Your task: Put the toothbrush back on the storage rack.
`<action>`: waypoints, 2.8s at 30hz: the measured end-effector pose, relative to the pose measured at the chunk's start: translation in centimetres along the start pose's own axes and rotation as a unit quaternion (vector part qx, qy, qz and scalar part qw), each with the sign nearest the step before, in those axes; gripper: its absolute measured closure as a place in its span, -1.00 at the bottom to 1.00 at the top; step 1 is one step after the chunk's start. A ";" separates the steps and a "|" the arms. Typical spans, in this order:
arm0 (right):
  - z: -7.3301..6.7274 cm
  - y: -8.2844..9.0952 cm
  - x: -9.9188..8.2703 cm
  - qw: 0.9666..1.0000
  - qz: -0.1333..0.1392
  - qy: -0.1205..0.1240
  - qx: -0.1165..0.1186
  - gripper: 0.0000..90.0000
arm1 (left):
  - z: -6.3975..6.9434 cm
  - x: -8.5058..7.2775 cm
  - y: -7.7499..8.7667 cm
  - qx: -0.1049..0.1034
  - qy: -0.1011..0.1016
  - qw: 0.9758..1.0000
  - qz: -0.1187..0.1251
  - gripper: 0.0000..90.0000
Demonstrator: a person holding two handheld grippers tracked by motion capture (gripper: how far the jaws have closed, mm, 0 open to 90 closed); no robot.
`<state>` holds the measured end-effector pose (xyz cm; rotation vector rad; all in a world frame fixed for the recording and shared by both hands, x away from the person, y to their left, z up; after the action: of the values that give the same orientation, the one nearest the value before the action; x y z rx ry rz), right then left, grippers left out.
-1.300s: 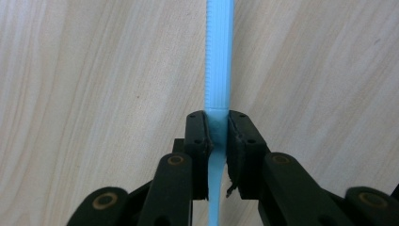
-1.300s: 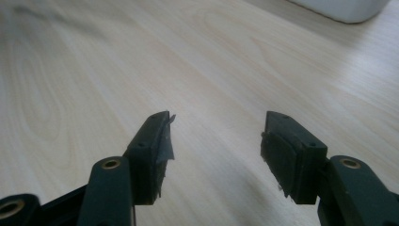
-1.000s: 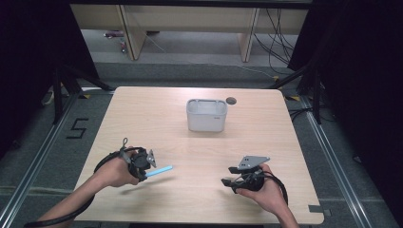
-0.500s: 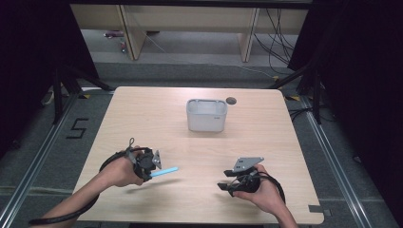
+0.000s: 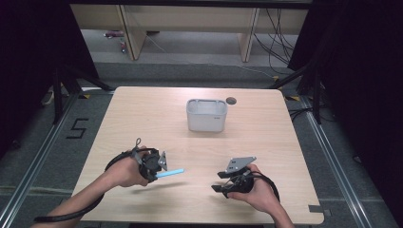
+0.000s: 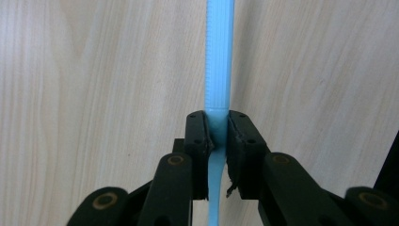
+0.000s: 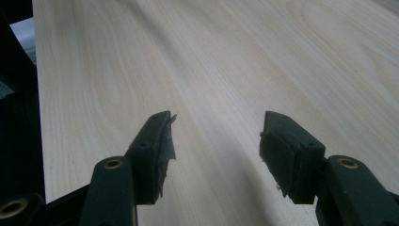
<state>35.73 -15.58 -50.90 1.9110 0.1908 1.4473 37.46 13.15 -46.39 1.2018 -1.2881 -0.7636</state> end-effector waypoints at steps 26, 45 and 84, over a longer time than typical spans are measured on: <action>-1.1 -1.4 1.4 0.999 0.009 0.035 0.033 -0.03 | 1.5 2.9 -0.3 -0.014 -0.055 0.998 0.006 0.75; -2.0 -2.7 2.6 0.997 0.014 0.058 0.054 -0.04 | 2.8 4.8 -0.6 -0.031 -0.088 0.996 0.012 0.75; -3.4 -4.1 3.3 0.990 0.019 0.074 0.116 0.62 | 4.5 6.4 -0.4 -0.038 -0.121 0.992 0.027 0.74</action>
<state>35.14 -9.41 -50.46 1.9980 0.4100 1.6558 34.35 5.97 -45.46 1.0319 -1.4698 -0.9305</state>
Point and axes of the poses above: each handheld gripper's, and its own axes: y roughly backward along the jaws, x roughly out of its top, z roughly to its right, the point moved 3 cm from there along -y, roughly forward along the jaws, and after that the axes turned 7 degrees about z, right-handed, at the moved point
